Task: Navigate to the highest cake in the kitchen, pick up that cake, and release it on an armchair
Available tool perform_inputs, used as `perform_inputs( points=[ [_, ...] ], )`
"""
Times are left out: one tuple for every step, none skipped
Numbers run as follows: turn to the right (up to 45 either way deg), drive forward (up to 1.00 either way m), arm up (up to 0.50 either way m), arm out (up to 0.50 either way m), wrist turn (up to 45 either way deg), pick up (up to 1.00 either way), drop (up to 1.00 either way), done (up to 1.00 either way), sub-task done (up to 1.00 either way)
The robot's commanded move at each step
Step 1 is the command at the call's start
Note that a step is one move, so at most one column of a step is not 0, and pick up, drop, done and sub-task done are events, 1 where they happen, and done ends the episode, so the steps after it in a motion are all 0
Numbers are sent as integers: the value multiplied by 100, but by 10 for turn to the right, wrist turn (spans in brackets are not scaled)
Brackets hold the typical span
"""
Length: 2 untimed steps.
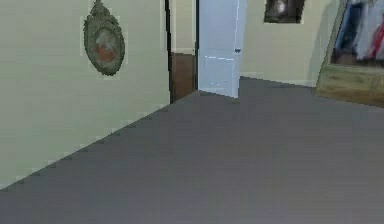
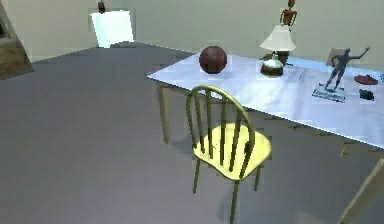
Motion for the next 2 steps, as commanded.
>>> perform_inputs(
  points=[
    [0,100,0,0,0,0,0,0,0],
    [0,100,0,0,0,0,0,0,0]
  ],
)
